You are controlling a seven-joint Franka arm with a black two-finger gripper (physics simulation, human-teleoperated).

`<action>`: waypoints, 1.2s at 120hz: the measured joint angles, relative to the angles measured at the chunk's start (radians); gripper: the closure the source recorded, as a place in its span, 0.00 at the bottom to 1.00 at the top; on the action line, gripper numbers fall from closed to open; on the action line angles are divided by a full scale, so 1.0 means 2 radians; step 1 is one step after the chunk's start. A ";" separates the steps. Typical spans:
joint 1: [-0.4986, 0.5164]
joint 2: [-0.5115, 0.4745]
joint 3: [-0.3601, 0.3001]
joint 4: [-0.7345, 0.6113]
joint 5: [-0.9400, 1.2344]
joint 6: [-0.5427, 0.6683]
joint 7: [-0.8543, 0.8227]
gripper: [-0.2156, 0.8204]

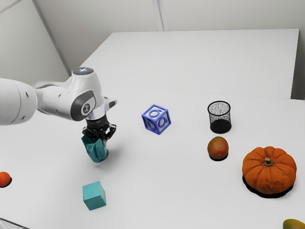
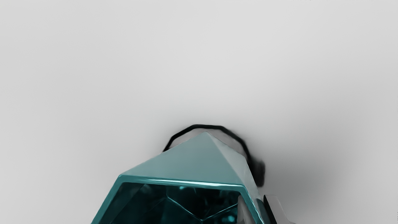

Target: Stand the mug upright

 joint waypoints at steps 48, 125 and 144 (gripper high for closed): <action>0.001 0.000 0.001 -0.005 -0.018 0.030 -0.015 0.51; -0.007 -0.030 0.005 0.042 -0.021 0.000 0.000 0.22; -0.010 -0.037 0.006 0.095 -0.018 -0.041 0.012 0.22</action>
